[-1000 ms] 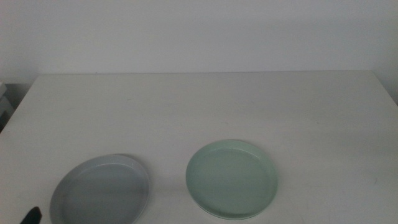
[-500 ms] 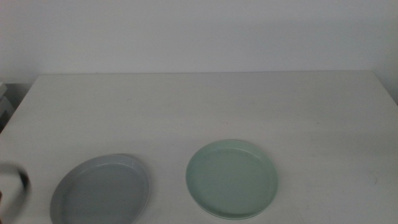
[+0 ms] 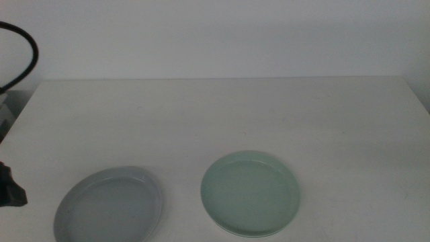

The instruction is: Stack the three bowls on top of each other.

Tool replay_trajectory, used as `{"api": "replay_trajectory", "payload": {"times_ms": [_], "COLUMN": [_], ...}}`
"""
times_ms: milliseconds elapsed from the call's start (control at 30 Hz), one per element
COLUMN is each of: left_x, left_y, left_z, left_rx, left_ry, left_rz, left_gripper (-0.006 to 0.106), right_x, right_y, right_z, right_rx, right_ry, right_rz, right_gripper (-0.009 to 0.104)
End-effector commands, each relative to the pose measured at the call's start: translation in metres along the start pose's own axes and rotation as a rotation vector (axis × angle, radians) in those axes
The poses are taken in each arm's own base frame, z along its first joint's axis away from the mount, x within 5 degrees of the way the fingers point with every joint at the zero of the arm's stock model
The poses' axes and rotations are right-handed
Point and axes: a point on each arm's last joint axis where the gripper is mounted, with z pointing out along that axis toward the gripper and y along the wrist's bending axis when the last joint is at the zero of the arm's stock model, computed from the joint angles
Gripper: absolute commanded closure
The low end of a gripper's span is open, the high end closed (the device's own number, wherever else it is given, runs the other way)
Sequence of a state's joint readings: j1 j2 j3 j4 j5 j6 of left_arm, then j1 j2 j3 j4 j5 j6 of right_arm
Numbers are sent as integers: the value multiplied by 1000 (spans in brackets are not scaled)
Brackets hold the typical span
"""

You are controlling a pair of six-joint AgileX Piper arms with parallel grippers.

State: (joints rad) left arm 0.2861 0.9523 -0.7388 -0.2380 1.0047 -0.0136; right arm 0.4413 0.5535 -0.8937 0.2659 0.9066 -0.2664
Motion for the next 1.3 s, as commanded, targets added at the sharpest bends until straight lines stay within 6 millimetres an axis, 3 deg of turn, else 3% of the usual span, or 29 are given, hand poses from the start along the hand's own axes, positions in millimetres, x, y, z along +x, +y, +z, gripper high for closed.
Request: {"api": "replay_trajectory", "payload": {"times_ms": [0, 333, 900, 1133, 1200, 1267], "left_x": [-13, -41, -52, -47, -44, -42], "left_y": [-4, 2, -3, -5, -4, -2], "left_z": [0, 32, 117, 153, 161, 167], "left_rx": [22, 3, 81, 66, 67, 65], "left_ry": [-8, -98, 114, 200, 235, 260], "left_rz": [-29, -49, 130, 130, 116, 106], "left_gripper": [-3, -3, -2, 6, 14, 29], "right_x": [-13, -13, -13, -13, -13, -13], "right_y": [-1, -1, -1, -1, -1, -1], "right_z": [-5, -5, -5, -5, -5, -5], "right_rx": [14, 14, 14, 14, 14, 14], "right_ry": [-85, -85, -86, -85, -85, -85], "right_rz": [-12, -12, -12, -12, -12, -12], "right_gripper": [41, 41, 41, 41, 41, 41]}}
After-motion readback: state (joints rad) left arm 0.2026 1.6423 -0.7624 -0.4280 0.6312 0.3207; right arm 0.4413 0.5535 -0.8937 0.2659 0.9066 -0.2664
